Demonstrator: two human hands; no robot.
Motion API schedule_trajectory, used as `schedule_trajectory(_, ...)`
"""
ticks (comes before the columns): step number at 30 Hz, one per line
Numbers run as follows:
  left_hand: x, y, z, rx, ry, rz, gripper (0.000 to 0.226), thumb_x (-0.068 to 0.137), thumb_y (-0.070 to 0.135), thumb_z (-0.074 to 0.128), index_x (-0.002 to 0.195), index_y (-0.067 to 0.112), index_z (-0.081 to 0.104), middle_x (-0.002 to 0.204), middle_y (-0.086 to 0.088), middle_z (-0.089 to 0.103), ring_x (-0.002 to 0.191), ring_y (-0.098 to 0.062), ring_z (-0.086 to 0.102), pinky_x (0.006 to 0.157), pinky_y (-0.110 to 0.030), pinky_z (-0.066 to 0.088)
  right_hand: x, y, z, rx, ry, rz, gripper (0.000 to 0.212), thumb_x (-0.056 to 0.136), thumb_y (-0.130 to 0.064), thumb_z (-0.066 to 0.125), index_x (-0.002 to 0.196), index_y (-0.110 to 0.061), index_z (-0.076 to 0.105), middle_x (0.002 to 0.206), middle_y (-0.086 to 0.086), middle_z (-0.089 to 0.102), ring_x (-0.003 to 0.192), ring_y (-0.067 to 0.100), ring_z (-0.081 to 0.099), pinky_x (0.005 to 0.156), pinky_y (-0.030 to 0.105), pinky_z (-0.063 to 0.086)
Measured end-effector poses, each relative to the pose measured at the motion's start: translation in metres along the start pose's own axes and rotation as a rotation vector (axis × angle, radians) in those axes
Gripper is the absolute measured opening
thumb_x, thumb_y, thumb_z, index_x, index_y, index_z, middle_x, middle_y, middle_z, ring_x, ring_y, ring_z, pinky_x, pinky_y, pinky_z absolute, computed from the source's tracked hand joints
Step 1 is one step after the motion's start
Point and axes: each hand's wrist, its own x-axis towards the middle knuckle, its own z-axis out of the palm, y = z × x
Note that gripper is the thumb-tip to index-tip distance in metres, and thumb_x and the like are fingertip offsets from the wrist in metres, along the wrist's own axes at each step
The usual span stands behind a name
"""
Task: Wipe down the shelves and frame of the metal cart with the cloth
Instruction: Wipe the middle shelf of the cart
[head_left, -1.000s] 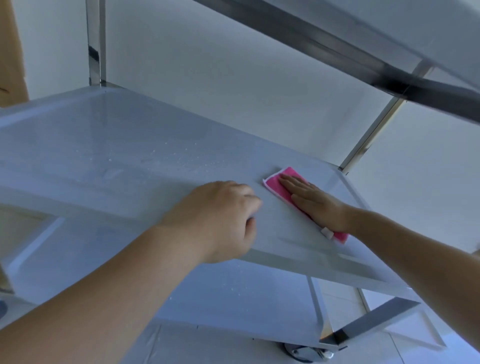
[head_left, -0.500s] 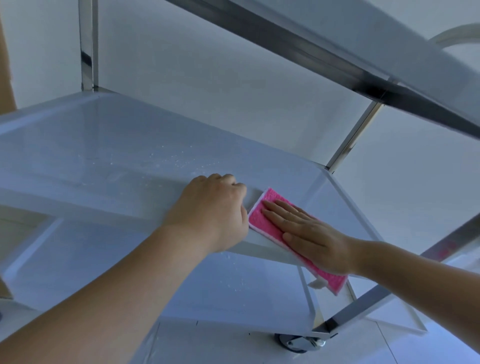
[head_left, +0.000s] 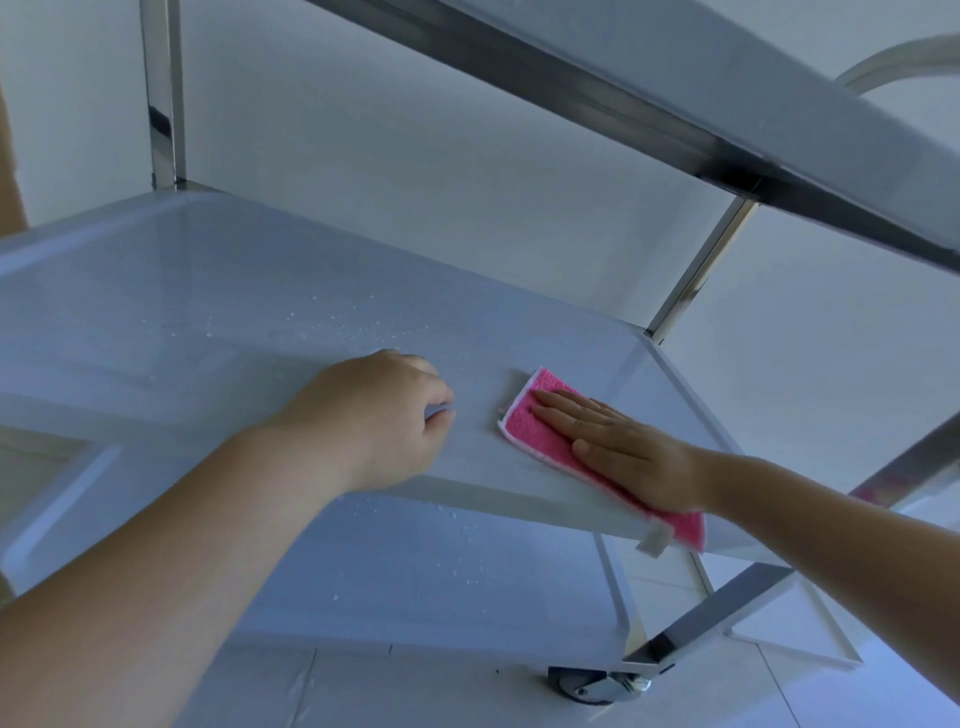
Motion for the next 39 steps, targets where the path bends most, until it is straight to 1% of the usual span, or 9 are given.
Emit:
schedule_trajectory(7,0.001,-0.001,0.001,-0.032,0.031,-0.015,0.024,0.085,0.031,0.044,0.090,0.020,0.064,0.097,0.008,0.063,0.095,-0.016,0.054,0.079,-0.037,0.049,0.026,0.083,-0.019,-0.043,0.085,0.336,0.045,0.102,-0.029,0.020,0.145,-0.030,0.006,0.157,-0.005,0.005,0.140,0.002,0.003,0.116,0.025,-0.003)
schedule_trajectory(11,0.003,-0.004,0.004,-0.020,0.036,-0.010,0.024,0.086,0.033,0.043,0.090,0.024,0.065,0.097,0.012,0.062,0.094,-0.013,0.053,0.079,-0.034,0.049,0.055,0.111,-0.026,-0.284,0.025,0.366,0.047,0.103,-0.026,0.024,0.148,-0.020,0.013,0.157,0.000,0.008,0.143,0.011,0.007,0.108,0.019,-0.006)
schedule_trajectory(13,0.003,-0.006,0.004,-0.020,0.029,-0.011,0.027,0.087,0.036,0.041,0.091,0.026,0.066,0.099,0.014,0.062,0.095,-0.011,0.053,0.079,-0.033,0.048,0.068,0.117,-0.026,-0.372,0.077,0.324,0.046,0.100,-0.036,0.032,0.145,-0.032,0.025,0.153,-0.004,0.025,0.140,0.017,0.023,0.114,0.035,0.014)
schedule_trajectory(16,0.002,-0.007,0.003,-0.026,0.029,-0.002,0.027,0.088,0.037,0.040,0.093,0.029,0.065,0.100,0.016,0.061,0.096,-0.010,0.053,0.079,-0.032,0.048,0.088,0.122,-0.027,-0.444,0.146,0.341,0.046,0.096,-0.044,0.036,0.141,-0.037,0.033,0.145,-0.001,0.040,0.131,0.027,0.040,0.103,0.047,0.035)
schedule_trajectory(20,0.000,-0.005,0.003,-0.032,0.029,0.003,0.027,0.087,0.037,0.040,0.096,0.031,0.065,0.102,0.017,0.061,0.098,-0.010,0.053,0.081,-0.032,0.047,0.114,0.116,-0.043,-0.148,0.112,0.583,0.051,0.097,-0.022,0.042,0.141,0.000,0.029,0.151,0.018,0.025,0.141,0.030,0.020,0.114,0.033,0.011)
schedule_trajectory(28,-0.001,0.000,-0.001,0.007,0.050,0.027,0.024,0.087,0.036,0.040,0.088,0.025,0.062,0.097,0.013,0.059,0.093,-0.013,0.052,0.079,-0.033,0.047,0.151,0.117,-0.049,-0.317,0.086,0.401,0.043,0.098,-0.009,0.035,0.138,0.005,0.031,0.152,0.020,0.021,0.142,0.028,0.017,0.114,0.031,0.011)
schedule_trajectory(33,-0.003,0.003,-0.004,0.015,0.090,0.026,0.027,0.089,0.035,0.039,0.065,0.022,0.040,0.075,0.008,0.045,0.077,-0.013,0.042,0.068,-0.029,0.043,0.149,0.093,-0.035,-0.392,0.094,0.250,0.046,0.098,-0.040,0.036,0.143,-0.033,0.030,0.141,-0.007,0.038,0.125,0.019,0.038,0.108,0.040,0.026)
schedule_trajectory(36,-0.004,0.005,-0.003,-0.002,0.087,0.003,0.033,0.091,0.039,0.032,0.066,0.020,0.045,0.075,0.009,0.047,0.079,-0.014,0.045,0.069,-0.030,0.043,0.148,0.071,-0.031,-0.325,0.053,0.148,0.046,0.103,-0.019,0.024,0.148,-0.014,0.012,0.157,0.004,0.009,0.143,0.014,0.008,0.109,0.015,-0.006)
schedule_trajectory(39,-0.006,0.008,-0.005,-0.017,0.189,-0.048,0.038,0.087,0.037,0.028,0.073,0.016,0.056,0.083,0.004,0.056,0.084,-0.020,0.054,0.070,-0.037,0.048,0.138,0.043,-0.026,-0.178,0.085,0.083,0.045,0.103,-0.018,0.021,0.147,-0.013,0.012,0.156,0.000,0.006,0.138,0.002,0.001,0.099,0.001,-0.014)
